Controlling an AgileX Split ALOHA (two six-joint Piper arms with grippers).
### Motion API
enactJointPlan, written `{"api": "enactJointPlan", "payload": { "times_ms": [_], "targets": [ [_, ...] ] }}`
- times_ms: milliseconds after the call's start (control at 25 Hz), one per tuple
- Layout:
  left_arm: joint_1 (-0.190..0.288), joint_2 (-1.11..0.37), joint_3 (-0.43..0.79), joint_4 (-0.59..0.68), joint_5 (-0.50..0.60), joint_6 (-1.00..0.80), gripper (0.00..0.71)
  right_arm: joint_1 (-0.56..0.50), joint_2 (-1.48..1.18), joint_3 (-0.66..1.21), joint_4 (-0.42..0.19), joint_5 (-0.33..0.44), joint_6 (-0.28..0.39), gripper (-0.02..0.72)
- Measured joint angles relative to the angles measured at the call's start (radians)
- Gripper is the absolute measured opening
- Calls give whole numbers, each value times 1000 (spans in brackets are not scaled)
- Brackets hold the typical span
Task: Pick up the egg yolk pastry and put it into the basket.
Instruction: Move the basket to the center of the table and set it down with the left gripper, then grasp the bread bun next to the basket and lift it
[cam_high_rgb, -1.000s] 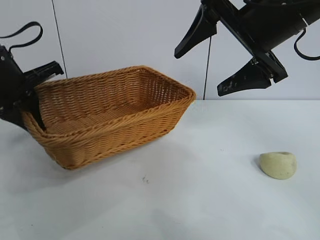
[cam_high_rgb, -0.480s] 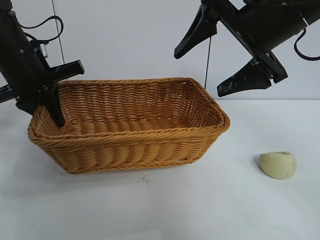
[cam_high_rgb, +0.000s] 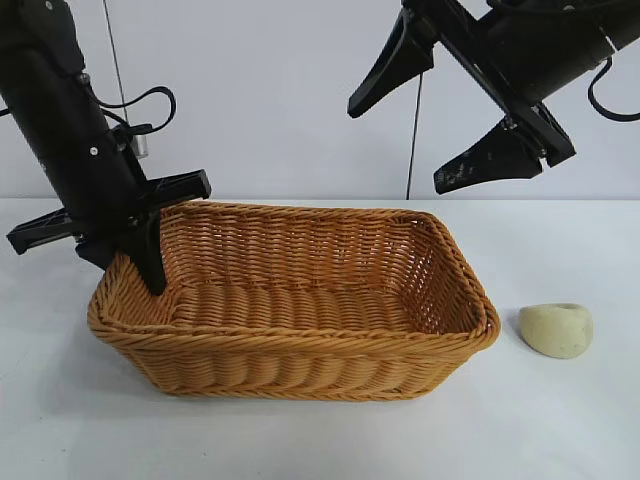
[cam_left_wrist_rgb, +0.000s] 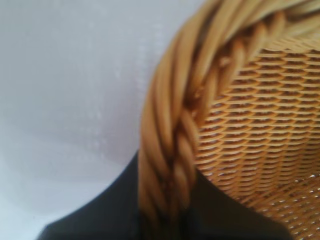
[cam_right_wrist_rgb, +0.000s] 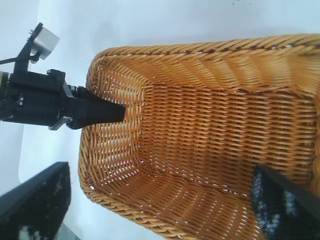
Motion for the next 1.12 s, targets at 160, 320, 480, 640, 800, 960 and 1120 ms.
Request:
{"api": "enactJointPlan", "payload": {
  "times_ms": [160, 320, 480, 640, 800, 960, 1120],
  "targets": [
    [1, 16, 0, -3, -26, 25, 81, 0, 0, 0, 0, 1, 0, 695],
    [1, 16, 0, -3, -34, 33, 99, 0, 0, 0, 0, 3, 0, 695],
    [1, 16, 0, -10, -37, 33, 313, 0, 0, 0, 0, 3, 0, 695],
    [1, 16, 0, -11, -24, 33, 605, 0, 0, 0, -1, 3, 0, 695],
    [1, 7, -37, -11, 66, 33, 681, 0, 0, 0, -2, 4, 0, 695],
    [1, -51, -120, 12, 114, 34, 691, 0, 0, 0, -2, 7, 0, 695],
    [1, -91, -235, 97, 173, 31, 693, 0, 0, 0, -2, 24, 0, 695]
  ]
}}
